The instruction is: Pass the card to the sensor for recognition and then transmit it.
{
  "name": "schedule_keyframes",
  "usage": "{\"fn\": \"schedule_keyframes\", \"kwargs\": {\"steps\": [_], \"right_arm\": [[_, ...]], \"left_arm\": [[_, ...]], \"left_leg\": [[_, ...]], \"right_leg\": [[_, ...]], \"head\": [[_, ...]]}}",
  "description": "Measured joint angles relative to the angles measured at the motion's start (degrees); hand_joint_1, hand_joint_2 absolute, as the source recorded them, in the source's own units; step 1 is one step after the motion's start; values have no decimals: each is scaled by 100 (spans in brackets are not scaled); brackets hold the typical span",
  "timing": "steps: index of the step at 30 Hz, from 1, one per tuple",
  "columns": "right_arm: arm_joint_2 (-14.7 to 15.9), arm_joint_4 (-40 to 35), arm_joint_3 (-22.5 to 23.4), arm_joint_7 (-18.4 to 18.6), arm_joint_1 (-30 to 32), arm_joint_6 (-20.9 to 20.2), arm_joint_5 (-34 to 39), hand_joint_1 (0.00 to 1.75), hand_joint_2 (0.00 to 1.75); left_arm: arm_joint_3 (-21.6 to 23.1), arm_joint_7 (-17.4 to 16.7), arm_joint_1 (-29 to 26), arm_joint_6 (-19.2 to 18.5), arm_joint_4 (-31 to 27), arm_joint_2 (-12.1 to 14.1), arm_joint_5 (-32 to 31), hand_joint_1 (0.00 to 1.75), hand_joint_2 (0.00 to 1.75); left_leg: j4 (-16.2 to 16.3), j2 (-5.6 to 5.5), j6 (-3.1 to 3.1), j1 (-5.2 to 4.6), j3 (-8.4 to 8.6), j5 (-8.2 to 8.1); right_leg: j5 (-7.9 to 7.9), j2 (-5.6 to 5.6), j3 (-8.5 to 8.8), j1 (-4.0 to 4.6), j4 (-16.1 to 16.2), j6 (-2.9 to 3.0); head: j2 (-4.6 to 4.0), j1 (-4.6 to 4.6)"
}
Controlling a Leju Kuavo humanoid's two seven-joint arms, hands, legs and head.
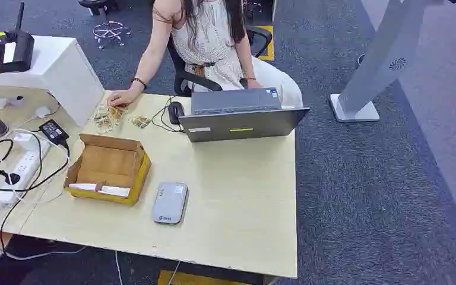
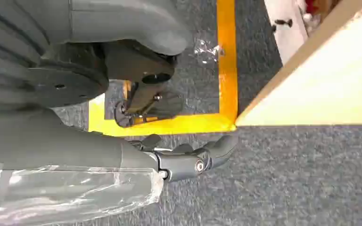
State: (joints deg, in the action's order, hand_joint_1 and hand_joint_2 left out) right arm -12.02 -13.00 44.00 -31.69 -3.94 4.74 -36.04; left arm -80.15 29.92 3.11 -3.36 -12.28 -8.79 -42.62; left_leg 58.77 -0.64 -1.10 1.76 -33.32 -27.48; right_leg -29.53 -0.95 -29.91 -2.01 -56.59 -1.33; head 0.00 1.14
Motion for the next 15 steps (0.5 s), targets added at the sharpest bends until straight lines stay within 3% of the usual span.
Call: {"fn": "schedule_keyframes", "kwargs": {"steps": [6,9,12,15], "right_arm": [[-9,-92,72,-293,-11,-22,127,0,175],[-9,-133,181,-239,-3,100,190,0,175],[-9,-140,203,-64,0,214,70,0,175],[-9,-140,236,-27,-8,284,94,0,175]], "left_arm": [[-77,821,0,-252,-18,13,245,0,175],[-42,997,-9,-789,-411,-56,1053,0,175],[500,1028,-84,-669,-1137,-260,2191,0,175],[958,1034,-144,-709,-1627,-348,2595,0,175]], "left_leg": [[0,0,0,0,0,0],[0,0,0,0,0,0],[0,-2,1,0,0,1],[0,-8,1,0,-1,1]], "right_leg": [[0,0,0,0,0,0],[0,0,-1,0,0,0],[0,2,-1,0,0,0],[0,13,4,1,0,0]], "head": [[0,0],[0,2],[0,-2],[0,0]]}}
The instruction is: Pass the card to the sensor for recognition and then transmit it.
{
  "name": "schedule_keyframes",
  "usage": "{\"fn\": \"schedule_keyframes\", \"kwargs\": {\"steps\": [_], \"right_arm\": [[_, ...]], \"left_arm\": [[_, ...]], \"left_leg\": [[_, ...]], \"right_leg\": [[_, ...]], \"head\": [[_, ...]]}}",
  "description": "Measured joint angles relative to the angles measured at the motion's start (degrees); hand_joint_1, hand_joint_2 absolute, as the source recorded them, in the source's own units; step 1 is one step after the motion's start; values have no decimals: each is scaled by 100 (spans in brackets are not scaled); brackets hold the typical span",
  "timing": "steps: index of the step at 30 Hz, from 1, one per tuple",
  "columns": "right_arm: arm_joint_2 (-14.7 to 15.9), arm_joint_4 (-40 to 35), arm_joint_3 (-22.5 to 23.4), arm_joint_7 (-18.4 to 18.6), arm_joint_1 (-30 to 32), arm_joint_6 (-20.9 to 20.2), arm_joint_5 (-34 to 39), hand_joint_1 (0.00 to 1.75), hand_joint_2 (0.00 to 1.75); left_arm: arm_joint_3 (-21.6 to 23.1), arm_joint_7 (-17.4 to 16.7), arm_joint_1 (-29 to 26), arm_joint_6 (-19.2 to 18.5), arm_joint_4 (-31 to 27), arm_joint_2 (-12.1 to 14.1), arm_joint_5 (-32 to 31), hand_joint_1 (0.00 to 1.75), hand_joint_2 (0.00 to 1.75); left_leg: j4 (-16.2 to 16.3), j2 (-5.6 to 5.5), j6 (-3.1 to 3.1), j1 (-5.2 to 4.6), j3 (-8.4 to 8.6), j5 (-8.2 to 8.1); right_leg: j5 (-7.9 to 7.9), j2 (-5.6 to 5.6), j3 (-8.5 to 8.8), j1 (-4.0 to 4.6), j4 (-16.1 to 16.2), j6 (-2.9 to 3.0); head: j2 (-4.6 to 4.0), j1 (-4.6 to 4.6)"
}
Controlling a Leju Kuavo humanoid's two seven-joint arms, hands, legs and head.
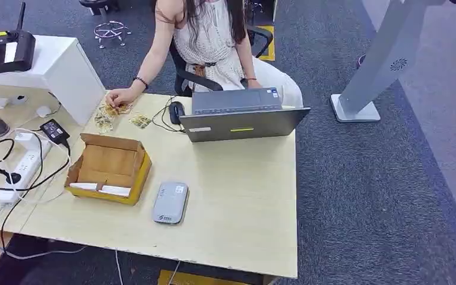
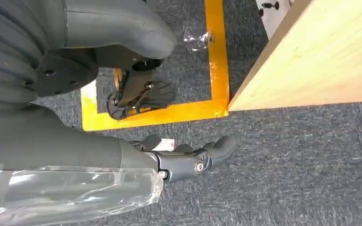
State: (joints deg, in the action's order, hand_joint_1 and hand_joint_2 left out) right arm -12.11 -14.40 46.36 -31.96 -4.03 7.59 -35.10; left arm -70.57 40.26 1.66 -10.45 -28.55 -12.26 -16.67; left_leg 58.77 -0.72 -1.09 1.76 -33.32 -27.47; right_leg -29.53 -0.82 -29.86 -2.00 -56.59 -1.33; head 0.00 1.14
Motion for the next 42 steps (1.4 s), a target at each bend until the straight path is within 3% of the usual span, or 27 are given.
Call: {"fn": "schedule_keyframes", "kwargs": {"steps": [3,7,15,17,22,25,27,30,32,35,37,39,40,42], "right_arm": [[0,0,166,-63,48,118,172,0,175],[0,2,350,55,125,232,210,0,175],[0,9,494,133,145,299,210,0,175],[0,9,511,315,140,451,185,0,175],[0,44,608,814,147,816,52,0,175],[0,83,618,1109,152,979,-103,0,175],[0,107,618,1281,151,1027,-203,0,175],[0,140,618,1465,135,1058,-289,0,175],[2,155,616,1701,142,1174,-427,0,175],[0,186,610,1856,113,1213,-560,0,175],[0,205,583,2000,115,1195,-707,0,175],[2,225,551,2131,121,1160,-864,0,175],[2,230,503,2205,111,1121,-970,0,175],[2,234,397,2335,87,1062,-1174,0,175]], "left_arm": [[597,4,-326,-608,-867,-57,739,0,175],[690,9,-532,-1355,-1797,-118,1037,0,175],[708,9,-640,-1490,-2718,-293,1068,0,175],[719,9,-674,-1602,-3006,-387,1180,0,175],[800,9,-704,-2249,-3943,-579,2005,0,175],[1148,15,-865,-2299,-4750,-612,2708,0,175],[1578,18,-989,-2059,-5472,-616,3030,0,175],[2241,11,-1243,-1574,-6449,-621,2886,0,175],[3079,15,-1464,-706,-7533,-667,2047,0,175],[4283,20,-1569,221,-8419,-591,1162,0,175],[4956,17,-1619,1382,-8683,-329,597,0,175],[5519,-7,-1509,2238,-8718,-23,-165,0,175],[5736,-152,-1389,2549,-8694,75,-761,0,175],[6073,-802,-970,2933,-8492,287,-2025,0,175]], "left_leg": [[0,9,-2,3,3,-2],[0,5,-2,2,-2,-2],[0,4,-2,2,-1,-2],[0,4,-2,2,-1,-2],[0,5,-2,2,-2,-2],[0,4,-2,5,-1,-1],[0,1,-2,4,-2,-1],[3,12,-3,13,3,-2],[4,5,1,1,-5,0],[4,-6,7,-3,-3,4],[4,7,7,-3,2,4],[5,-10,7,-2,2,6],[4,-13,5,0,3,7],[3,-16,4,0,3,16]], "right_leg": [[0,-11,-4,3,0,0],[-4,-9,-9,2,0,-4],[-5,-8,-15,1,1,-4],[-5,-8,-16,1,1,-4],[-4,-7,-10,2,0,-4],[-4,-7,-17,4,-1,-4],[-4,-4,-17,3,0,-4],[-3,-14,-27,10,1,-3],[-2,-9,-22,-1,2,-5],[-1,9,-4,-4,2,-5],[3,-6,-21,-4,2,-2],[1,16,-15,-3,2,-3],[1,18,-15,-2,2,-3],[2,21,-10,-2,-1,-2]], "head": [[0,2],[0,2],[0,0],[0,0],[0,-2],[0,4],[0,7],[0,9],[0,4],[0,-15],[0,-15],[0,-11],[0,-13],[0,-11]]}}
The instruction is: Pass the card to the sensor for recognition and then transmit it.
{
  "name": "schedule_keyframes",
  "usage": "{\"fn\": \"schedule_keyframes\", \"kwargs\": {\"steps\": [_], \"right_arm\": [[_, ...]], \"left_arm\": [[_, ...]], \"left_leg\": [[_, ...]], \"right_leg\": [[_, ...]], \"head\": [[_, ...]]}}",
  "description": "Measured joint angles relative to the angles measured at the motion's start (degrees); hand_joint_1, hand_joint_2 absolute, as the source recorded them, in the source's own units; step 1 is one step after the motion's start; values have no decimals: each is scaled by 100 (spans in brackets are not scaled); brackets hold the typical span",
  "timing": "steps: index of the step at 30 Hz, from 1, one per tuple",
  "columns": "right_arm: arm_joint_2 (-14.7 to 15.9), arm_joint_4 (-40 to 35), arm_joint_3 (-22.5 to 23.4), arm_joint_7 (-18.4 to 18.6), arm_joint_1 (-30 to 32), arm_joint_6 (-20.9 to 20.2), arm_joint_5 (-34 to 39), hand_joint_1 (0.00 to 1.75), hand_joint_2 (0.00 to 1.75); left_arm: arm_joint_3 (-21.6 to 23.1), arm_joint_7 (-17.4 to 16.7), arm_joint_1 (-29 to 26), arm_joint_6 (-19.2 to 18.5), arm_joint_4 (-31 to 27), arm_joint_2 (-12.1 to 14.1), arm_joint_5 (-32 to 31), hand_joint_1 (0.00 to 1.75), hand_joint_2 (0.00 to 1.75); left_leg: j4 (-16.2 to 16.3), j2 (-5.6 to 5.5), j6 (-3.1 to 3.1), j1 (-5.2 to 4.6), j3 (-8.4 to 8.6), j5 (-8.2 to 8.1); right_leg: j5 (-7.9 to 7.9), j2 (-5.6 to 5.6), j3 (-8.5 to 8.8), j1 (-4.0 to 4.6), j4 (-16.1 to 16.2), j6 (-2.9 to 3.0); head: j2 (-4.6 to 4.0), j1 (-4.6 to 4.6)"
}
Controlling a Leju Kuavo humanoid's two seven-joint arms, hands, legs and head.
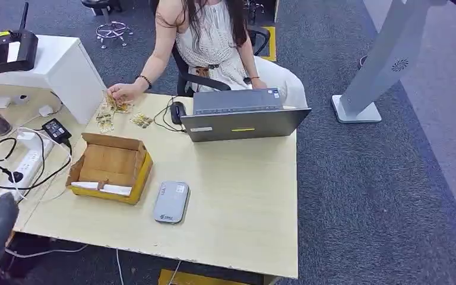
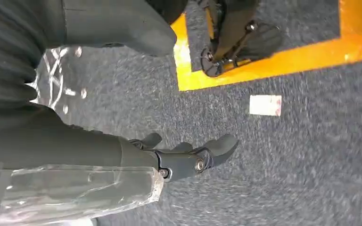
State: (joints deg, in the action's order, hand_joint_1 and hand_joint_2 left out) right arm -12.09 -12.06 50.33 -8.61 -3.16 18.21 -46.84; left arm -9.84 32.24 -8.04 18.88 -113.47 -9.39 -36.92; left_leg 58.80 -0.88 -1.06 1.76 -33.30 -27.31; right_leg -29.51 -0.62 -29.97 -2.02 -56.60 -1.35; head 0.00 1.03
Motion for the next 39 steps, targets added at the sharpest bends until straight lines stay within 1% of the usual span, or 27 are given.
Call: {"fn": "schedule_keyframes", "kwargs": {"steps": [2,3,4,6,8,11,13,14,16,18,23,32,39], "right_arm": [[0,7,-107,87,-12,-81,-162,0,175],[0,11,-166,129,-16,-101,-242,0,175],[0,15,-229,144,-19,-120,-284,0,175],[0,20,-280,164,-17,-144,-314,0,175],[2,26,-339,179,-8,-168,-373,0,175],[2,37,-424,238,-21,-251,-498,0,175],[2,44,-492,277,-24,-269,-566,0,175],[4,44,-511,301,-23,-271,-598,0,175],[7,44,-533,316,-19,-271,-618,0,175],[9,44,-546,345,-20,-269,-640,0,175],[13,44,-588,349,-19,-280,-681,0,175],[20,44,-642,343,-17,-365,-699,0,175],[20,44,-647,363,-17,-363,-716,0,175]], "left_arm": [[172,-684,536,198,330,254,-944,0,175],[263,-1080,848,333,641,391,-1503,0,175],[326,-1306,1097,396,933,532,-1807,0,175],[383,-1406,1433,449,1289,704,-1932,0,175],[451,-1623,1622,510,1534,837,-2340,0,175],[567,-2347,2087,490,2183,1125,-3586,0,175],[668,-2740,2451,464,2767,1274,-4304,0,175],[731,-2875,2599,464,3027,1348,-4547,0,175],[818,-2992,2804,468,3475,1423,-4761,0,175],[903,-3097,2926,464,3783,1455,-4896,0,175],[1028,-3255,3084,464,4269,1495,-5031,0,175],[1118,-3284,3125,451,4565,1499,-5055,0,175],[1194,-3382,3125,416,4762,1497,-5083,0,175]], "left_leg": [[-1,-3,1,0,1,9],[-1,-4,-2,0,0,14],[-1,0,-3,0,-1,15],[-1,17,-6,0,-1,17],[0,16,-6,-1,-2,17],[1,8,-6,-1,-5,17],[1,9,-6,-1,-6,17],[1,14,-6,-1,-6,17],[1,19,-6,-1,-6,17],[1,20,-6,-1,-6,17],[1,20,-5,-1,-12,16],[1,21,-6,-1,-18,17],[1,21,-6,-1,-19,16]], "right_leg": [[4,1,-1,0,-5,4],[8,2,1,0,-10,6],[13,-1,9,1,-14,10],[18,-18,3,1,-15,14],[18,-19,-2,-1,-13,14],[17,-13,-14,-1,-10,13],[18,-14,-4,-1,-12,13],[19,-17,-4,-1,-12,13],[21,-25,-7,-1,-13,10],[21,-26,-9,-1,-13,10],[20,-29,-14,-1,-13,10],[20,-30,-20,-1,-13,10],[20,-30,-20,-1,-13,10]], "head": [[0,0],[0,-2],[0,-2],[0,11],[0,11],[0,11],[0,11],[0,11],[0,11],[0,13],[0,9],[0,9],[0,7]]}}
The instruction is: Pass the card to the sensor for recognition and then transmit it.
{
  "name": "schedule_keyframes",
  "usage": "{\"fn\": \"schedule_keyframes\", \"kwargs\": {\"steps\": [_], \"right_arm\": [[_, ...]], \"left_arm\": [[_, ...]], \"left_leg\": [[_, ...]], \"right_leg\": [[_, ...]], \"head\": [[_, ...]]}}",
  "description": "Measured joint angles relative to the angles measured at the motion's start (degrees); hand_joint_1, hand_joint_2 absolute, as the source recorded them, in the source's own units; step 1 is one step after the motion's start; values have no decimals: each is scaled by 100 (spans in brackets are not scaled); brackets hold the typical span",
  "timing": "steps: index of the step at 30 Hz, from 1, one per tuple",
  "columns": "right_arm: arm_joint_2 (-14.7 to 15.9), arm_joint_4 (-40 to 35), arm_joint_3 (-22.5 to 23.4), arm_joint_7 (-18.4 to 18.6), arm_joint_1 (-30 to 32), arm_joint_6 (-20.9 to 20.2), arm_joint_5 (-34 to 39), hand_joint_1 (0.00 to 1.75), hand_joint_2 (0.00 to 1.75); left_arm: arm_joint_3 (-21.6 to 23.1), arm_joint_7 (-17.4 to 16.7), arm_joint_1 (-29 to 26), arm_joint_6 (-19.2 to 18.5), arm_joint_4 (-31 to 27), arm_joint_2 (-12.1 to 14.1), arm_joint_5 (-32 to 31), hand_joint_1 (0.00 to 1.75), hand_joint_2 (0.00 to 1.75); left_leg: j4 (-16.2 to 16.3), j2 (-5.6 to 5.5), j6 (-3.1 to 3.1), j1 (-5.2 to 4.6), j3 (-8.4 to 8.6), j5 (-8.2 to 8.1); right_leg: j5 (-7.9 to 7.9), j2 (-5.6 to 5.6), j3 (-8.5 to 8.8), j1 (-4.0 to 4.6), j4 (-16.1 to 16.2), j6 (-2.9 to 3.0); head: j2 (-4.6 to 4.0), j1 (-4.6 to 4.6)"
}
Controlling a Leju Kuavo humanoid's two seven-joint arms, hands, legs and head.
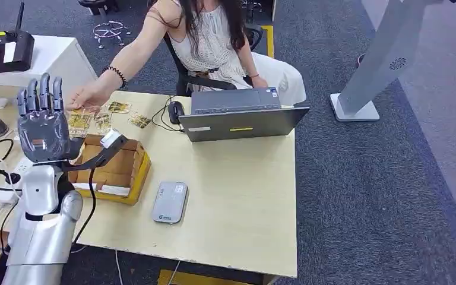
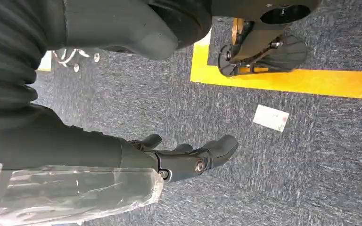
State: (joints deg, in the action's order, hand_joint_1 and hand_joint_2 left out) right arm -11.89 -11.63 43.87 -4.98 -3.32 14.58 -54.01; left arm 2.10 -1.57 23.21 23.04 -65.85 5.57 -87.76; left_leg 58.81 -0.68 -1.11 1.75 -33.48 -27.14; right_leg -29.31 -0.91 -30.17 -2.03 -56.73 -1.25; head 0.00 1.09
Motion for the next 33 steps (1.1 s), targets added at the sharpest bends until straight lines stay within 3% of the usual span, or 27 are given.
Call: {"fn": "schedule_keyframes", "kwargs": {"steps": [8,9,10,33], "right_arm": [[0,0,0,0,1,-2,-17,0,175],[0,0,0,0,1,-2,-20,0,175],[0,0,0,-2,1,-2,-20,0,175],[0,2,0,-87,4,-15,-68,0,175]], "left_arm": [[127,0,-3,-31,61,-15,0,0,175],[133,0,-3,-31,63,-18,0,56,175],[142,0,-3,-31,68,-20,0,175,175],[212,39,-145,-162,74,-22,153,175,175]], "left_leg": [[0,0,0,0,-1,0],[0,0,0,0,-1,0],[0,0,0,0,-1,0],[0,0,0,0,-2,0]], "right_leg": [[0,0,-1,0,0,0],[0,0,-1,0,0,0],[0,0,-1,0,0,0],[0,0,-1,0,0,0]], "head": [[0,2],[0,2],[0,4],[0,4]]}}
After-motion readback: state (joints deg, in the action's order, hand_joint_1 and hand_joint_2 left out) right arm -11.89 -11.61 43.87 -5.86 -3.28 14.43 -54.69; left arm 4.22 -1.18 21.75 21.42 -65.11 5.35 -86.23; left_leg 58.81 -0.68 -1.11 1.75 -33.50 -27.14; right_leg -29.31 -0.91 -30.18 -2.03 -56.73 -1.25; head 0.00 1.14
